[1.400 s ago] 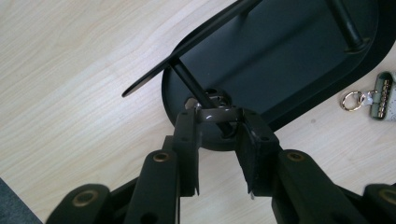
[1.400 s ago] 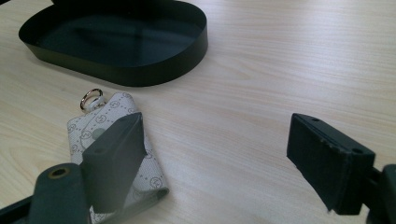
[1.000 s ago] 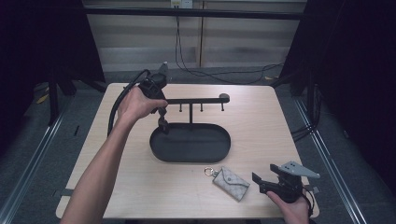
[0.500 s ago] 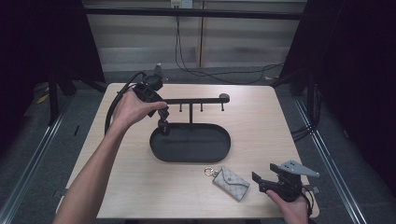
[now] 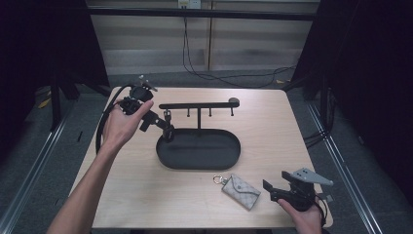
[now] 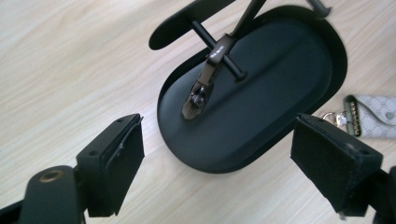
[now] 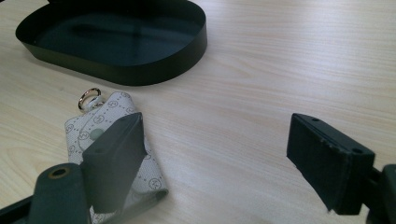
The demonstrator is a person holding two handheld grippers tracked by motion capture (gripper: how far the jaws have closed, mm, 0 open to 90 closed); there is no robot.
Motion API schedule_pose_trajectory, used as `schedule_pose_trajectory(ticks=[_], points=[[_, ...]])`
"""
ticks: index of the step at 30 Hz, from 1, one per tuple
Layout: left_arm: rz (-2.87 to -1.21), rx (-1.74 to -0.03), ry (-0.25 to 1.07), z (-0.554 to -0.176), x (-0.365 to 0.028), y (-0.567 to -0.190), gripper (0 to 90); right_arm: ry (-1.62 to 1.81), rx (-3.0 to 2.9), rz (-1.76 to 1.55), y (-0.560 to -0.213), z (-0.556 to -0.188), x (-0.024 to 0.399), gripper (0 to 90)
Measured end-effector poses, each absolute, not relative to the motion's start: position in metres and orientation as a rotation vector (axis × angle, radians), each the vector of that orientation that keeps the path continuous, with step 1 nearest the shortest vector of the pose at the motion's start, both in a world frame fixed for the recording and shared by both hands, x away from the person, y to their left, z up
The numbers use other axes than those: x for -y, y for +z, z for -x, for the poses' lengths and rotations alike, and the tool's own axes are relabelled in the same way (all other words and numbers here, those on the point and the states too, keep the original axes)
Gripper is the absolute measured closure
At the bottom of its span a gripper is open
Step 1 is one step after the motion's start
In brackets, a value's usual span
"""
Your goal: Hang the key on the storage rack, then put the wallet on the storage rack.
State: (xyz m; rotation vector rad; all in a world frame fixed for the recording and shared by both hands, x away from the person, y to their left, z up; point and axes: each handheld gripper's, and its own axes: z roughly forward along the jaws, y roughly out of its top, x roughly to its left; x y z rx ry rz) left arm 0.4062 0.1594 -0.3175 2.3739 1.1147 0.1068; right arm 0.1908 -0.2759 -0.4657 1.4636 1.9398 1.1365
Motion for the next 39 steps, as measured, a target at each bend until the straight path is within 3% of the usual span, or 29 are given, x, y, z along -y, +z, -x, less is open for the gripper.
schedule_pose_trajectory(ticks=[22,39], points=[[-2.293,-1.005,0.180,-0.357,-0.191,-0.360,17.7,1.144,-1.932,-1.479,-0.465,-0.192,0.276,19.4],[-2.204,-0.962,0.133,-0.306,-0.217,-0.395,18.8,1.146,-1.903,-1.503,-0.464,-0.191,0.278,19.4]])
